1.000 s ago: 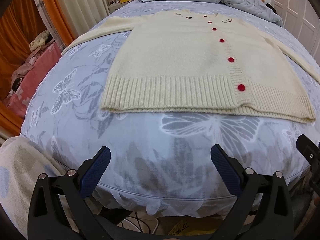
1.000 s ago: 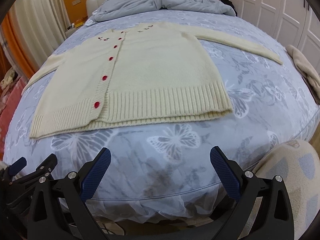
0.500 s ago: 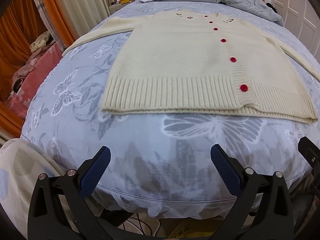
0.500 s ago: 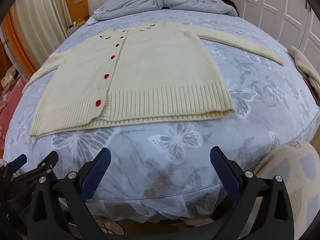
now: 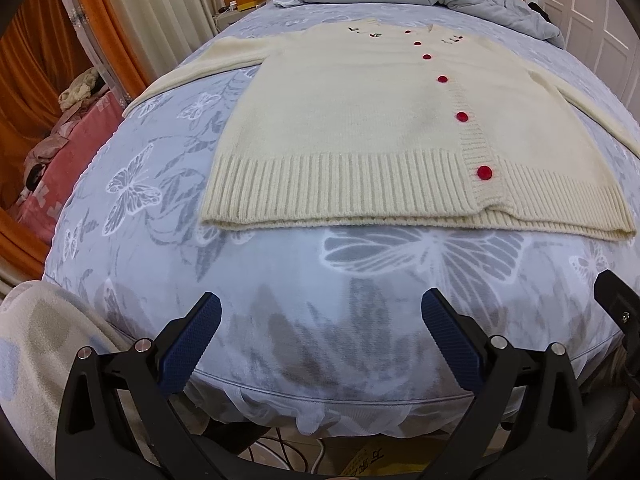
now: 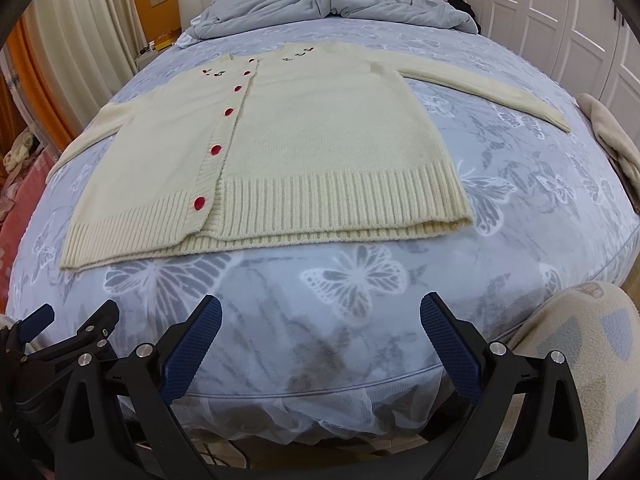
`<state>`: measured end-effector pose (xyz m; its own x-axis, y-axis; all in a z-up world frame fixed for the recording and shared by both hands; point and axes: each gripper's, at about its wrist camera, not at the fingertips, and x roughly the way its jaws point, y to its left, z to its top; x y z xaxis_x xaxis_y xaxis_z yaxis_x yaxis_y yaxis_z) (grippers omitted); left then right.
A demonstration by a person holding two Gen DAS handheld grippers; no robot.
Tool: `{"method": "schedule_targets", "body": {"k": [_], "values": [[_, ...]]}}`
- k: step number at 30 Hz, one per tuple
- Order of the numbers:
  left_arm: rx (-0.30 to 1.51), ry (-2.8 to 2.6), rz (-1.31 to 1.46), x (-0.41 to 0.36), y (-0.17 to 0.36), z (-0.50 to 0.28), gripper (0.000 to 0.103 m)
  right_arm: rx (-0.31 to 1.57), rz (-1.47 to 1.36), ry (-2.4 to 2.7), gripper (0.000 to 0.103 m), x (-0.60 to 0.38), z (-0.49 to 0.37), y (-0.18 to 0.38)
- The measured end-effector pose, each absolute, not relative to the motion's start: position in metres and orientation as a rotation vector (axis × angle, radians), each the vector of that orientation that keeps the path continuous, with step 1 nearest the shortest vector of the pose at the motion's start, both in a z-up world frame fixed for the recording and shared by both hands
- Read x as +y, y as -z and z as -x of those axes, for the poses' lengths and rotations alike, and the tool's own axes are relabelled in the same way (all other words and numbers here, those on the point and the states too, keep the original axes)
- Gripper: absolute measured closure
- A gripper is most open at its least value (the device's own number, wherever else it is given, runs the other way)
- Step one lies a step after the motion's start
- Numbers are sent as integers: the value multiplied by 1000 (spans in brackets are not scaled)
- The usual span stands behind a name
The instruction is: Fold small clothes
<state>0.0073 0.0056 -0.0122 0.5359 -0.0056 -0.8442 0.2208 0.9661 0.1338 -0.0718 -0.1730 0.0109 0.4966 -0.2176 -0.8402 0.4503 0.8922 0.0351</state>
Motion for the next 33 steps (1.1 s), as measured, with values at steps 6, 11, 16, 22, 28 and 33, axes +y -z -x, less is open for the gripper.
{"method": "schedule_targets", "body": {"k": [6, 11, 16, 22, 28, 33], "values": [[1000, 137, -239, 4, 13, -6, 5, 974, -263, 410, 5, -171, 71, -10], [1001, 137, -245, 3, 13, -6, 5, 975, -264, 407, 5, -172, 71, -9], [1007, 140, -246, 2, 15, -7, 5, 979, -266, 406, 5, -170, 70, -7], [1016, 142, -252, 1, 18, -8, 5, 989, -280, 398, 5, -170, 67, -4], [1028, 137, -247, 0, 21, -11, 5, 1005, -307, 387, 5, -173, 64, 0], [1062, 125, -206, 7, 18, -20, 5, 1011, -385, 372, 5, -187, 60, 0]]}}
